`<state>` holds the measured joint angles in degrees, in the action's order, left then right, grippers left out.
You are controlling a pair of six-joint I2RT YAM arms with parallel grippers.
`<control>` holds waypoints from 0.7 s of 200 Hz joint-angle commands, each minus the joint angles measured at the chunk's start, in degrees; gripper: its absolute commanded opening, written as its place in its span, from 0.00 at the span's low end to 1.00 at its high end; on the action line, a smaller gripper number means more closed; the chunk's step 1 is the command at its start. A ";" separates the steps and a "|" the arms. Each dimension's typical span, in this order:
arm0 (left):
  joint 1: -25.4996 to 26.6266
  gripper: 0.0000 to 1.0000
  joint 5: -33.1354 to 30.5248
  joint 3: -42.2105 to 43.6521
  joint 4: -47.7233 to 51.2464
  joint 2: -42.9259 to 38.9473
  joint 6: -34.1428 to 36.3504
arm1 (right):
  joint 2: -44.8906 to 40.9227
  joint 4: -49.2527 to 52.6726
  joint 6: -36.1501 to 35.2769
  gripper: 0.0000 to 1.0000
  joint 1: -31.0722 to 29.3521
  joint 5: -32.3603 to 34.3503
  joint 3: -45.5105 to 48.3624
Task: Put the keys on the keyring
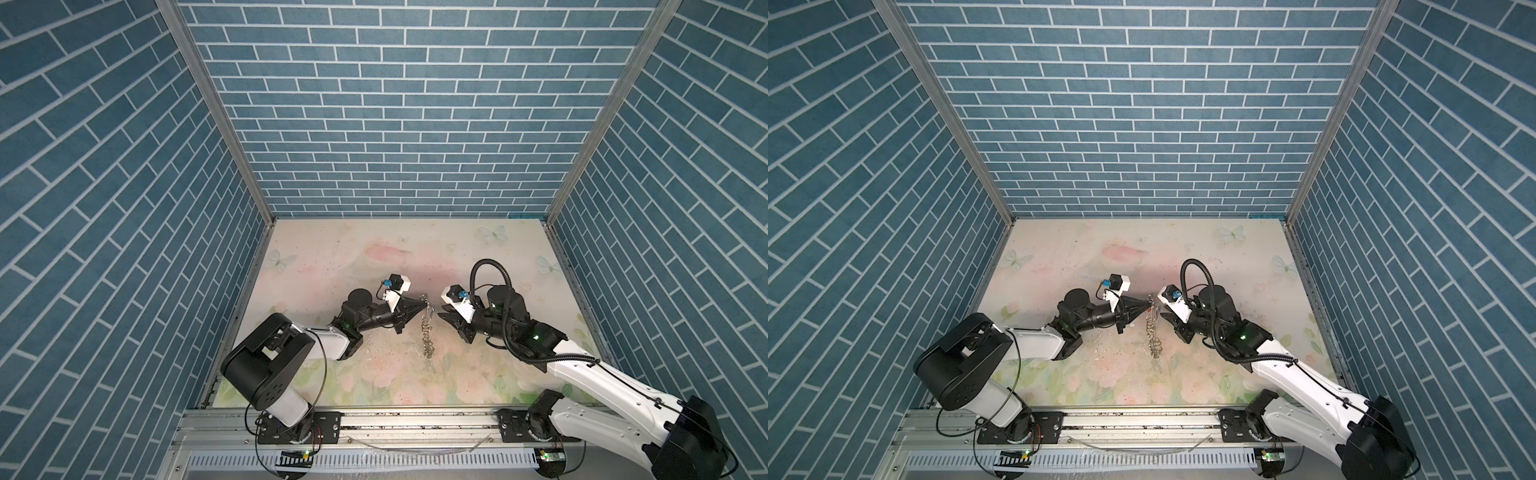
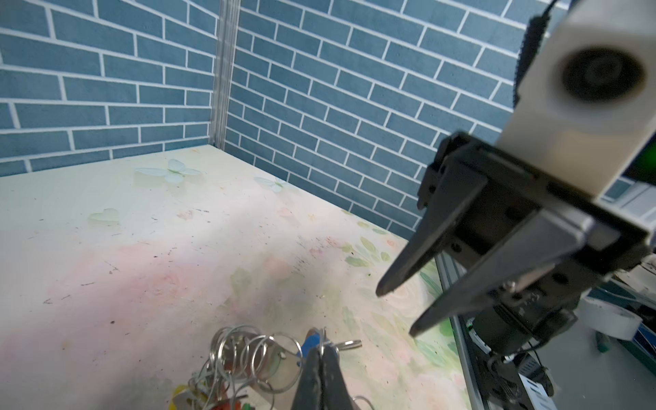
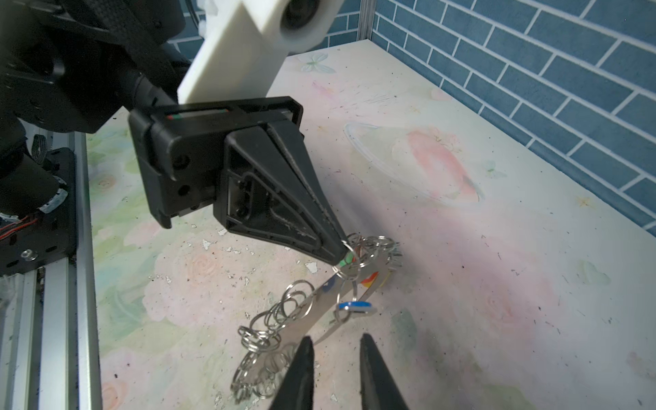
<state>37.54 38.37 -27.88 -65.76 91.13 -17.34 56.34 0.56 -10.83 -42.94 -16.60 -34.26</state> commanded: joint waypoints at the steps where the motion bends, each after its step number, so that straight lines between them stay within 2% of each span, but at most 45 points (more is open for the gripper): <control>1: 1.03 0.00 -2.60 -0.22 -8.18 -0.08 -3.04 | -0.03 -8.85 -1.46 0.23 -0.57 1.90 2.17; 66: 1.79 0.00 -0.99 -1.62 -8.62 0.93 -4.04 | 0.78 -13.85 -2.14 0.19 -0.84 5.70 3.24; 108: 2.10 0.00 -1.19 -1.46 -9.28 0.90 -4.45 | 1.94 -11.00 -2.75 0.18 -0.84 0.61 2.55; 127: 2.19 0.00 -1.27 -1.26 -9.43 0.89 -4.46 | 2.48 -10.23 -2.39 0.17 -0.83 0.55 2.02; 140: 2.27 0.00 -1.33 -1.21 -9.89 0.92 -4.60 | 3.23 -8.67 -2.45 0.13 -0.82 0.71 1.18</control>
<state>39.35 37.08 -27.94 -71.37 91.68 -21.52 58.33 -10.07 -12.34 -43.51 -14.55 -32.18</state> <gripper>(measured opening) 0.045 0.160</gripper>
